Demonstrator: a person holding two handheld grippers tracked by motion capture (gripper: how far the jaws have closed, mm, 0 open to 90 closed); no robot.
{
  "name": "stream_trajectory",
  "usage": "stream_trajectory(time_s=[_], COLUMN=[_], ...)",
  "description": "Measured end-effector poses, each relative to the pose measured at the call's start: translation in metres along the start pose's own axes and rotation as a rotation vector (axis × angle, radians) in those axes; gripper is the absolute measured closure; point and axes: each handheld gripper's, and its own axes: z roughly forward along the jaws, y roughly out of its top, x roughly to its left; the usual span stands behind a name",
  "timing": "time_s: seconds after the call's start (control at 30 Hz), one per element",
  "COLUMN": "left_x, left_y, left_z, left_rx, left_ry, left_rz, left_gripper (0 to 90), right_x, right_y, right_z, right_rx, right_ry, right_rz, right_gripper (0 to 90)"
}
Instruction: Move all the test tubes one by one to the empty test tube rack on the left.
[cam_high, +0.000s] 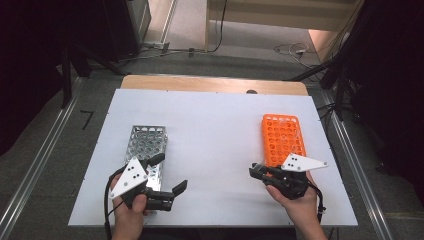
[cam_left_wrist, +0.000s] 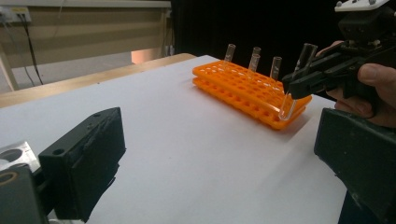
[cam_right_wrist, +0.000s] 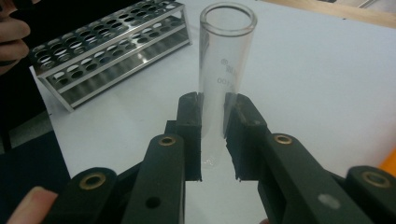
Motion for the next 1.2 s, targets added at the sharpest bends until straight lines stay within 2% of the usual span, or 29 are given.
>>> stream_trajectory(time_s=[0.27,0.5,0.63,0.83,0.93,1.03,1.07,1.2], left_x=[-0.010,-0.023,-0.030,-0.040,-0.042,-0.045,-0.046,-0.049], left_y=[0.002,0.002,0.000,-0.002,-0.003,-0.003,-0.002,-0.002], left_z=[0.011,0.026,0.035,0.046,0.048,0.049,0.050,0.052], left_rx=[0.021,0.062,0.097,0.129,0.132,0.136,0.135,0.135], left_ry=[-0.018,-0.009,-0.022,-0.089,-0.099,-0.119,-0.139,-0.156], left_rz=[-0.015,-0.026,-0.024,-0.034,-0.033,-0.027,-0.025,-0.022], left_gripper=[5.0,16.3,21.1,28.6,30.6,38.1,39.8,44.2], right_x=[0.016,0.031,0.038,0.051,0.055,0.062,0.064,0.068], right_y=[0.003,0.003,0.004,0.004,0.004,0.003,0.003,0.003], right_z=[0.013,0.027,0.033,0.044,0.047,0.052,0.053,0.058], right_rx=[0.022,0.056,0.069,0.095,0.102,0.116,0.120,0.130], right_ry=[0.044,0.075,0.089,0.112,0.117,0.124,0.124,0.134], right_rz=[-0.030,-0.065,-0.080,-0.119,-0.131,-0.151,-0.157,-0.169], right_gripper=[73.8,73.8,73.8,73.8,73.8,73.8,73.8,73.8])
